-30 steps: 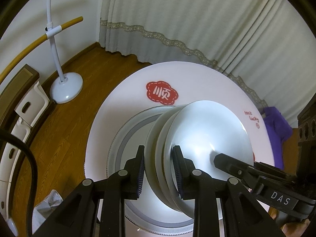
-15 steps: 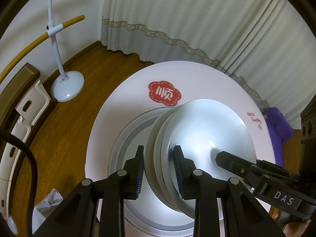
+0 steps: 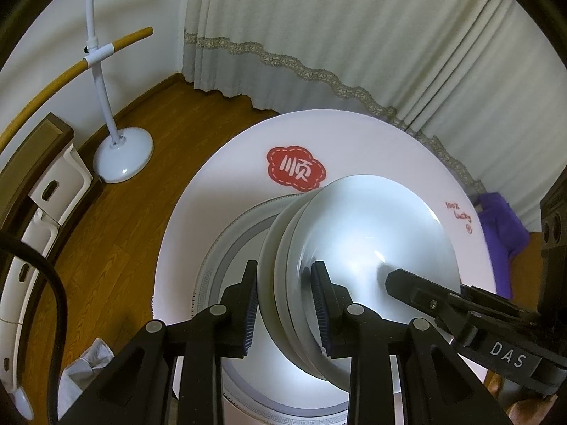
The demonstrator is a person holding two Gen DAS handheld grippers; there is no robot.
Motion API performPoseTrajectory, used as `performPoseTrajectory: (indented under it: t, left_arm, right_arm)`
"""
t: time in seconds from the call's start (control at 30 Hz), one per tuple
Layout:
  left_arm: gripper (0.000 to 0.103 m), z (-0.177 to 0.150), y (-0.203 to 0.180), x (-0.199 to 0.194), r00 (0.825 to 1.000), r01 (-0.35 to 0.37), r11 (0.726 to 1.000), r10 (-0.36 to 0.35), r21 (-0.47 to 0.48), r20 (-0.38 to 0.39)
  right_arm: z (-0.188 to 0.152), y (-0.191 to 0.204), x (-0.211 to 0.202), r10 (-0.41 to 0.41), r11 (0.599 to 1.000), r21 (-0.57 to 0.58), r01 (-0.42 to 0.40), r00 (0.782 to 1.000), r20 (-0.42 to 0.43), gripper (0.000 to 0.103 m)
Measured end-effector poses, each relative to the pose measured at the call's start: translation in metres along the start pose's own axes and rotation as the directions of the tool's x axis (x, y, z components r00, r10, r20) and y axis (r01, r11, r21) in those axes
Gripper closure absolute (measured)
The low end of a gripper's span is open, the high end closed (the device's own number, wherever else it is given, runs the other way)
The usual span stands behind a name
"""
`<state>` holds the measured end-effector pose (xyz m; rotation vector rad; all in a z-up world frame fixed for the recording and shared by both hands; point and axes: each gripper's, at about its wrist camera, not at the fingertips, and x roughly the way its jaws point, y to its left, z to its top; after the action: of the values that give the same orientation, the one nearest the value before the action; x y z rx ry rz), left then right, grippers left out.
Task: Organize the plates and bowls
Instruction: 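Open the left tool while the right tool opens, releasing the bowls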
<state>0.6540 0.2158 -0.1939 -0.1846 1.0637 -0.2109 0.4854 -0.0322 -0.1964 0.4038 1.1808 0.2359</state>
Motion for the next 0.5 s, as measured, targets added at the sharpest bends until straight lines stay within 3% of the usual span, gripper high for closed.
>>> performPoseTrajectory:
  t: [0.2, 0.3, 0.5]
  left_arm:
    - [0.075, 0.001, 0.003, -0.002, 1.000, 0.008, 1.000, -0.008, -0.012, 0.005]
    - [0.061, 0.000, 0.006, -0.005, 0.999, 0.027, 0.999, -0.026, -0.032, 0.018]
    - [0.045, -0.006, 0.008, -0.016, 0.998, -0.014, 0.999, 0.016, -0.044, 0.060]
  right_arm:
    - [0.000, -0.001, 0.001, 0.003, 1.000, 0.003, -0.003, 1.000, 0.004, 0.069]
    - [0.000, 0.000, 0.001, 0.002, 1.000, 0.004, -0.002, 1.000, 0.002, 0.069]
    - [-0.004, 0.003, -0.003, 0.005, 1.000, 0.006, -0.005, 1.000, 0.000, 0.065]
